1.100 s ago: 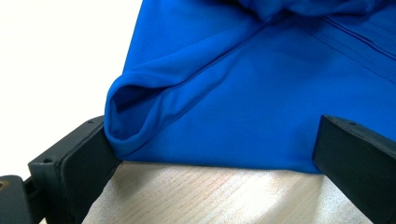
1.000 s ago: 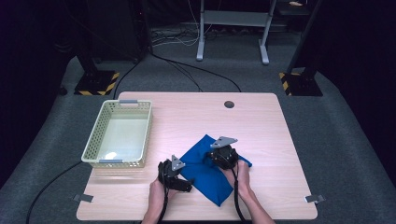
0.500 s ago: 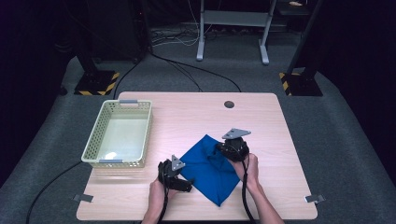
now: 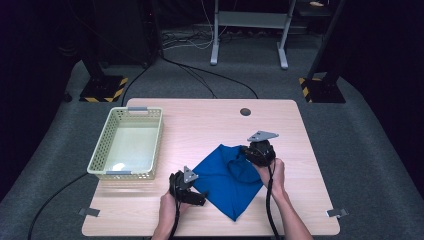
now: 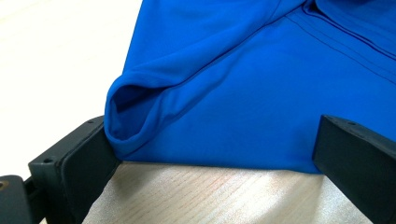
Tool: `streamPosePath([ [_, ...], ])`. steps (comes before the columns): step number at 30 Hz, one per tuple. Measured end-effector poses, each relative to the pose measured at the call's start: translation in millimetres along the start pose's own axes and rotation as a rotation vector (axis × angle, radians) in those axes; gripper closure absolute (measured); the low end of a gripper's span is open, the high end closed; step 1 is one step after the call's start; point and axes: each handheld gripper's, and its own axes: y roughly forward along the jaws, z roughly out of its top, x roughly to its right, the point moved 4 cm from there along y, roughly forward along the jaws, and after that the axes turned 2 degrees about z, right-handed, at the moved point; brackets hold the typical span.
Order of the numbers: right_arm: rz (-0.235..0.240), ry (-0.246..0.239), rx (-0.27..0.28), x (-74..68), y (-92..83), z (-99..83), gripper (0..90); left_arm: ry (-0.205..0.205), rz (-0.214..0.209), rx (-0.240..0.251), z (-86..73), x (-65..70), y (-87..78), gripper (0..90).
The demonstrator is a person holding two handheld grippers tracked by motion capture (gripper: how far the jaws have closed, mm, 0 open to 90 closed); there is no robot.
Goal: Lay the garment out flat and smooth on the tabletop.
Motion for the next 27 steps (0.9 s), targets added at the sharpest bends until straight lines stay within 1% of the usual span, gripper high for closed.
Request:
streamPosePath([
  [5,-0.011,0.005,-0.002,6.2,-0.7,1.5,88.3,0.000,0.000,0.000,0.0,0.0,0.0,0.9],
  [6,-0.018,-0.002,-0.005,9.1,-1.0,3.3,88.2,0.000,0.000,0.000,0.0,0.0,0.0,0.9],
  [7,-0.018,-0.002,-0.005,9.1,-1.0,3.3,88.2,0.000,0.000,0.000,0.0,0.0,0.0,0.9],
  [10,-0.031,-0.004,-0.006,15.2,-1.5,8.1,88.3,0.000,0.000,0.000,0.0,0.0,0.0,0.9],
  [17,-0.052,-0.014,-0.014,23.5,-1.2,16.8,88.3,0.000,0.000,0.000,0.0,0.0,0.0,0.9],
  [19,-0.069,-0.021,-0.018,28.5,-0.2,20.8,88.2,0.000,0.000,0.000,0.0,0.0,0.0,0.9],
  [23,-0.077,-0.016,-0.019,33.4,1.0,24.3,88.2,0.001,0.000,0.000,0.0,0.0,0.0,0.9],
  [26,-0.095,-0.022,-0.023,40.5,4.2,29.0,88.2,0.001,0.000,0.000,0.0,0.0,0.0,0.9],
  [27,-0.094,-0.019,-0.026,42.1,5.4,29.9,88.3,0.001,0.000,0.000,0.0,0.0,0.0,0.9],
])
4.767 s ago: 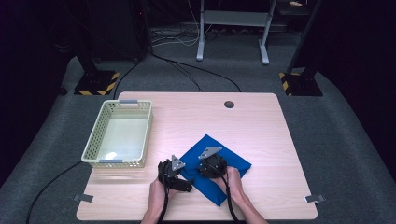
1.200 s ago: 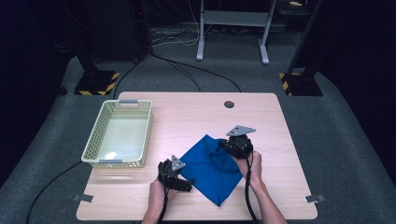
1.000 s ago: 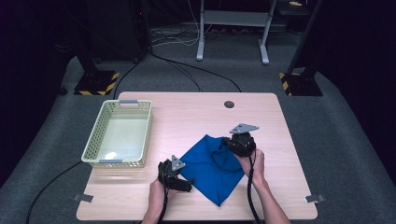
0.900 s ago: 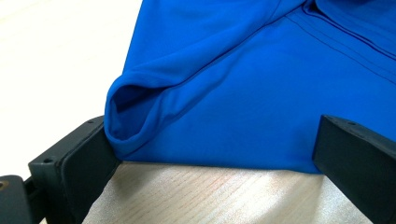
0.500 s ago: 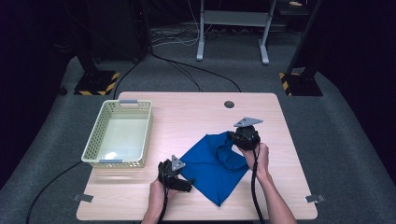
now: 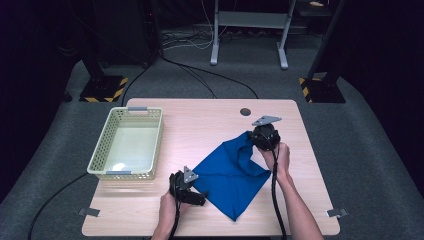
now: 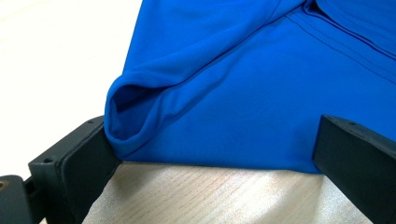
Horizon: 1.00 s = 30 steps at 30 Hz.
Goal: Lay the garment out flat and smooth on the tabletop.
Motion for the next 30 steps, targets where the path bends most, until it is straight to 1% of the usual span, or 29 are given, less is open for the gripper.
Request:
streamPosePath([
  [6,-0.010,0.005,-0.002,6.5,4.8,3.6,88.2,0.000,0.000,0.000,0.0,0.0,0.0,0.9],
  [8,-0.010,0.005,-0.002,6.5,4.8,3.6,88.2,0.000,0.000,0.000,0.0,0.0,0.0,0.9],
  [9,-0.031,0.000,-0.006,11.4,9.3,5.5,88.2,0.000,0.000,0.000,-0.1,0.0,0.1,0.9],
  [11,-0.031,0.004,-0.008,12.6,10.7,5.5,88.2,0.001,0.001,0.000,-0.1,0.0,0.1,0.9],
  [13,-0.035,0.019,-0.009,17.4,14.3,5.8,88.2,0.000,0.001,0.000,-0.1,0.0,0.1,0.9],
  [17,-0.045,0.025,-0.013,22.1,18.0,8.0,88.2,0.000,0.001,0.000,-0.1,0.0,0.1,0.9],
  [19,-0.064,0.019,-0.010,26.4,21.6,12.1,88.2,-0.001,0.000,0.001,-0.1,0.1,0.1,0.9],
  [20,-0.064,0.019,-0.010,26.4,21.6,12.1,88.2,-0.001,0.000,0.001,-0.1,0.1,0.1,0.9],
  [22,-0.067,0.029,-0.017,29.3,25.2,14.1,88.2,0.000,0.001,0.000,0.0,0.0,0.1,0.9],
  [23,-0.073,0.039,-0.014,33.0,27.8,16.5,88.1,0.000,0.001,0.000,0.0,0.0,0.1,0.9],
  [24,-0.073,0.039,-0.014,33.0,27.8,16.5,88.1,0.000,0.001,0.000,0.0,0.0,0.1,0.9],
  [25,-0.089,0.042,-0.011,36.5,30.3,19.1,88.2,-0.001,0.000,0.000,-0.1,0.1,0.1,0.9],
  [26,-0.093,0.045,-0.016,38.4,31.9,20.1,88.1,-0.001,0.000,0.000,-0.1,0.1,0.1,0.9],
  [28,-0.092,0.063,-0.022,42.6,35.6,21.8,88.0,-0.001,0.000,0.000,-0.1,0.1,0.1,0.9],
  [29,-0.092,0.063,-0.022,42.6,35.6,21.8,88.0,-0.001,0.000,0.000,-0.1,0.1,0.1,0.9],
  [30,-0.095,0.077,-0.028,46.1,40.5,22.6,88.0,0.000,0.000,0.000,0.0,-0.1,0.1,0.9],
])
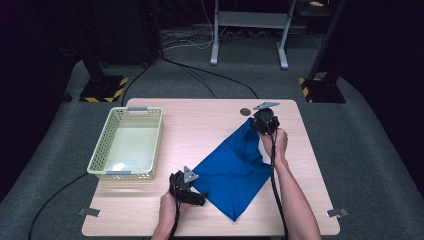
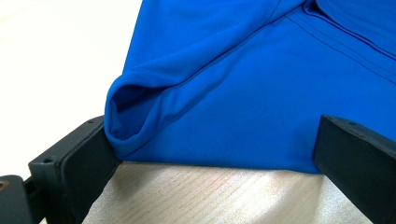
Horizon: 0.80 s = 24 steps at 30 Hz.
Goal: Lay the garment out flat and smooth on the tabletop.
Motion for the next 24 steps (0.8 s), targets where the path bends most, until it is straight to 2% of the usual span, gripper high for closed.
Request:
streamPosePath([
  [3,-0.018,-0.010,-0.023,2.5,7.5,-1.0,87.8,-0.002,0.000,0.001,0.0,0.2,0.1,0.9],
  [4,-0.018,0.006,-0.045,5.8,16.0,-3.0,86.8,0.000,0.001,0.001,0.0,0.0,0.0,0.9],
  [5,-0.018,0.006,-0.045,5.8,16.0,-3.0,86.8,0.000,0.001,0.001,0.0,0.0,0.0,0.9],
  [7,-0.030,0.042,-0.059,11.5,22.5,-5.0,79.7,-0.001,0.001,0.001,0.0,0.1,0.1,0.9],
  [8,-0.055,0.080,-0.070,17.8,26.4,-7.7,70.4,0.000,0.001,0.000,0.0,0.0,0.0,0.9],
  [9,-0.055,0.080,-0.070,17.8,26.4,-7.7,70.4,-0.002,0.000,0.001,0.0,0.1,0.1,0.9],
  [11,-0.068,0.114,-0.071,23.0,25.7,-11.9,58.9,-0.001,0.001,0.001,0.0,0.0,0.0,0.8],
  [13,-0.070,0.144,-0.066,27.4,20.5,-17.5,50.1,0.000,0.001,0.000,0.0,-0.1,0.0,0.8],
  [14,-0.066,0.152,-0.063,29.6,11.7,-25.8,43.0,0.001,0.001,0.000,0.0,-0.1,0.0,0.8],
  [15,-0.066,0.152,-0.063,29.6,11.7,-25.8,43.0,0.001,0.001,0.000,0.0,-0.1,0.0,0.8],
  [18,-0.036,0.164,-0.062,29.8,-5.8,-45.9,33.4,0.002,0.001,0.001,0.0,-0.2,-0.3,0.8],
  [19,-0.036,0.167,-0.060,29.0,-12.9,-54.7,29.7,0.006,0.002,0.005,0.0,-0.4,-0.8,0.9],
  [20,0.001,0.177,-0.045,26.1,-26.2,-74.2,22.3,0.001,0.001,0.016,1.3,-1.9,-1.9,0.0],
  [21,0.001,0.177,-0.045,26.1,-26.2,-74.2,22.3,0.001,0.001,0.016,1.3,-1.9,-1.9,0.0],
  [23,0.026,0.180,-0.027,21.3,-37.3,-95.1,18.4,-0.012,0.003,0.051,9.5,-2.8,-7.1,0.0],
  [24,0.045,0.192,-0.030,14.7,-44.2,-115.3,14.4,-0.013,-0.004,0.066,15.9,-1.8,-8.9,0.0],
])
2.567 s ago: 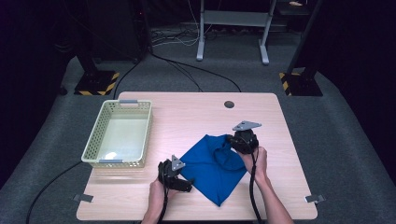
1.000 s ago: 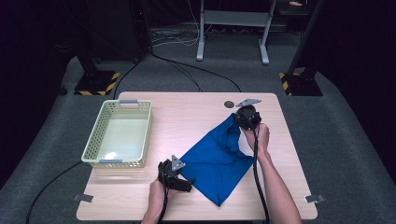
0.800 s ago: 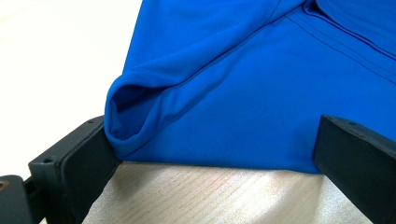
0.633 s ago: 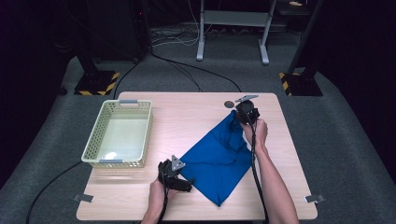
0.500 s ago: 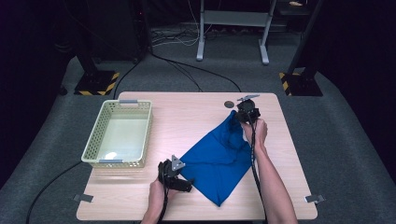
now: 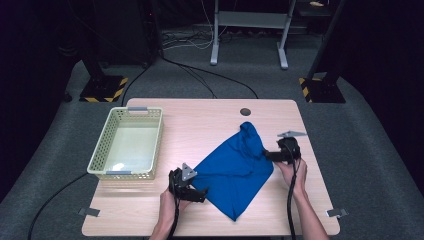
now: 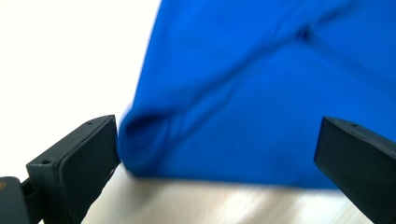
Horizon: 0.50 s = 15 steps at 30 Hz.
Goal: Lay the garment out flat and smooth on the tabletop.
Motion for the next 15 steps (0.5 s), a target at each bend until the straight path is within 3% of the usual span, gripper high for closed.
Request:
streamPosePath([
  [3,0.019,0.009,-0.002,-4.9,-3.1,-18.4,10.7,0.038,-0.030,-0.004,15.5,9.4,9.9,0.0],
  [8,0.020,-0.022,-0.003,-24.0,-5.9,-46.1,4.9,0.053,-0.051,-0.055,12.4,16.6,29.2,0.0],
  [11,0.030,-0.023,-0.014,-31.6,-3.6,-54.3,3.2,0.040,-0.051,-0.064,9.8,15.1,33.0,0.0],
  [15,0.040,-0.032,-0.031,-37.2,4.2,-59.5,2.0,0.059,-0.030,-0.063,6.6,15.8,33.3,0.1],
])
